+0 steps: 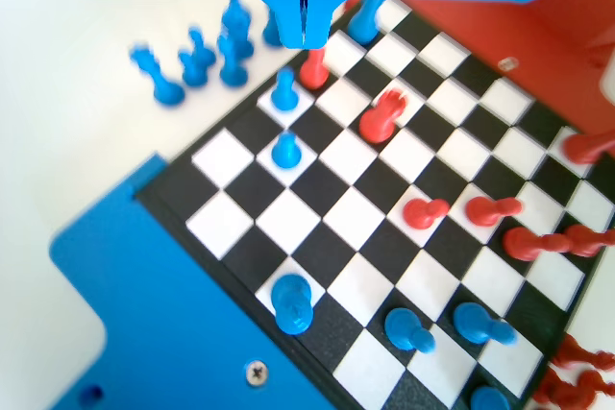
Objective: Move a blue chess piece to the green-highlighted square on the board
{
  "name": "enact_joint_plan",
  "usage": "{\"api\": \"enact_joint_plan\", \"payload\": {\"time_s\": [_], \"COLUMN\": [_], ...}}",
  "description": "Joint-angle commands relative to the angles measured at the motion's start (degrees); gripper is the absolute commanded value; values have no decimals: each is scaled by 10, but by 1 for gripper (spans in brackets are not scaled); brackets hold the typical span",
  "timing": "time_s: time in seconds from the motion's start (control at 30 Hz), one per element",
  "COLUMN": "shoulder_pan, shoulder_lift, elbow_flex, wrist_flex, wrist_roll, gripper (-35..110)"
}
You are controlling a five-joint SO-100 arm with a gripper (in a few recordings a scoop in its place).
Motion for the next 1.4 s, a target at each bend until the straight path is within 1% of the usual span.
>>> {"api": "enact_joint_plan", "payload": {"time_s": [0.0,0.23,0.33,0.5,0.63,0.87,1.0,1.13,1.23,1.37], "shoulder_pan": [11,64,101,162,187,214,224,221,221,221], "shoulder_lift": [98,219,286,382,445,533,582,630,645,647], "elbow_flex": [-56,-116,-125,-125,-121,-83,-52,-17,-6,-6], "wrist_flex": [83,214,264,305,342,360,356,336,316,316], "wrist_roll": [31,115,129,135,133,124,120,136,146,148], "gripper": [1,1,1,1,1,1,1,1,1,1]}}
